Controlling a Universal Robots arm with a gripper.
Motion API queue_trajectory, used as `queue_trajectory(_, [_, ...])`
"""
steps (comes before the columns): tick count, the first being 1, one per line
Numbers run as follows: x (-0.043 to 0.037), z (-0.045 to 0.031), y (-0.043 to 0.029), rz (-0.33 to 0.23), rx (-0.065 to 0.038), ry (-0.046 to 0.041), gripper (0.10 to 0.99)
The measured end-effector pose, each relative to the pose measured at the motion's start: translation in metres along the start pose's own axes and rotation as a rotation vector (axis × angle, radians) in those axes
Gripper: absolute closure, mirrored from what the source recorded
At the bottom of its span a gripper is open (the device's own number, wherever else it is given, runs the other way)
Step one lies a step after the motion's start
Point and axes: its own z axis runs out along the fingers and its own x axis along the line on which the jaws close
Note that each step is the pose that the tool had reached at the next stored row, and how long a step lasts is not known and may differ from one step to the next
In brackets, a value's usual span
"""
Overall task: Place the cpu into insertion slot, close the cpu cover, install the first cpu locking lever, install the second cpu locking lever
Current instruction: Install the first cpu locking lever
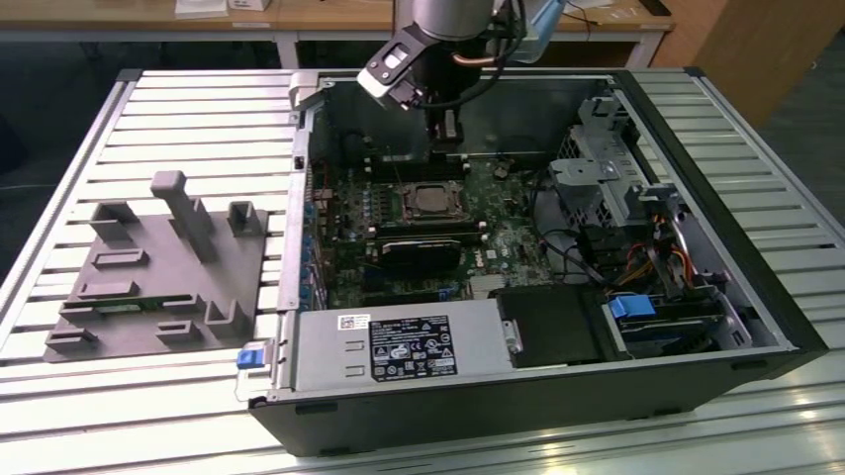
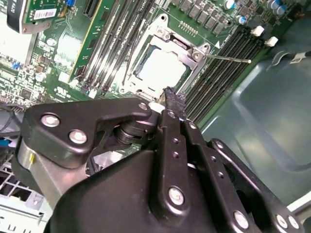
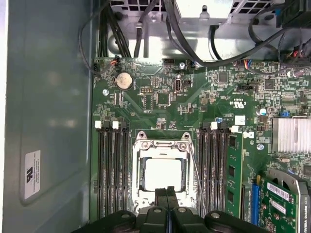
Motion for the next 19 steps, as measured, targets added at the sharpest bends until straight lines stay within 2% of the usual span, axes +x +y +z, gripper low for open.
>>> queue_trajectory(16, [0.0000,0.0000,0.0000,-0.259,0.004,0.0014,0.980])
queue_trajectory(19, [-0.0008,0.0001,-0.0007,-0.292,0.005,0.0017,0.980])
